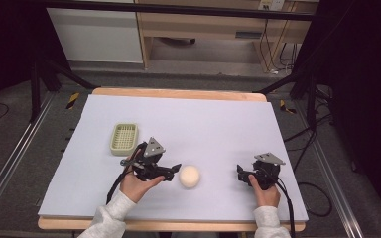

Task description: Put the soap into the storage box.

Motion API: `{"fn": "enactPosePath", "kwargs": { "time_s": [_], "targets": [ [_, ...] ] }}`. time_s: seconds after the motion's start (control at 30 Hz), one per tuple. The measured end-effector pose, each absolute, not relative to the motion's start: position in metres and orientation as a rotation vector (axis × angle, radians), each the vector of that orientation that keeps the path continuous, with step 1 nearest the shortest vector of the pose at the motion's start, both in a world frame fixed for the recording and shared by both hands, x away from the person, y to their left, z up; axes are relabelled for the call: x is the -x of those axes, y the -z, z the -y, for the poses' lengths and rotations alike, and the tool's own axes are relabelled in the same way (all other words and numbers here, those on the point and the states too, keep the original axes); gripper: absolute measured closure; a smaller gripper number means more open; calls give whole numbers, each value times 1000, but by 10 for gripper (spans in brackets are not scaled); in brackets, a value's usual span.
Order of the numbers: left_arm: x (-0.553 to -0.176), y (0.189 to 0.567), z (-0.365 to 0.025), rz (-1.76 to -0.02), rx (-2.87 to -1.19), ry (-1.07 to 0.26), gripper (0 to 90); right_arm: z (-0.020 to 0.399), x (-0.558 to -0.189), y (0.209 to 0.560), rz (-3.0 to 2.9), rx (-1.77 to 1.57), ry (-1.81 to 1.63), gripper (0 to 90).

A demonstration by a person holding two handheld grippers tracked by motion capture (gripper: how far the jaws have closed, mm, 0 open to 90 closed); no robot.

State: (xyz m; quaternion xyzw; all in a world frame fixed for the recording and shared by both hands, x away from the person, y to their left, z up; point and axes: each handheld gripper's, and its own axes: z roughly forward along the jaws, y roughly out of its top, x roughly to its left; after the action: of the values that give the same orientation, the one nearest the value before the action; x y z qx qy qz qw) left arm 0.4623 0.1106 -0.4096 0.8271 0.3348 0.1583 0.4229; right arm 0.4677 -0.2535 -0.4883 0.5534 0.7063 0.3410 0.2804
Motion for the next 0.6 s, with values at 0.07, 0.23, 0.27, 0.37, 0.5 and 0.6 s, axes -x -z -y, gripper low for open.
{"fn": "enactPosePath", "kwargs": {
  "time_s": [0.07,0.23,0.27,0.37,0.5,0.6],
  "targets": [
    [-462,411,-108,-837,-2076,-398,190,254,-468,488,-1894,-1484,-915,49],
    [-461,413,-102,-828,-2084,-387,188,253,-468,488,-1892,-1481,-912,49],
    [-461,413,-102,-828,-2084,-387,186,253,-468,488,-1892,-1482,-912,49],
    [-461,416,-99,-824,-2099,-387,184,253,-468,488,-1893,-1483,-914,49],
    [-461,419,-93,-814,-2112,-382,178,253,-468,488,-1894,-1483,-914,49],
    [-460,420,-91,-810,-2120,-384,170,253,-468,488,-1894,-1483,-914,49]
  ]
}}
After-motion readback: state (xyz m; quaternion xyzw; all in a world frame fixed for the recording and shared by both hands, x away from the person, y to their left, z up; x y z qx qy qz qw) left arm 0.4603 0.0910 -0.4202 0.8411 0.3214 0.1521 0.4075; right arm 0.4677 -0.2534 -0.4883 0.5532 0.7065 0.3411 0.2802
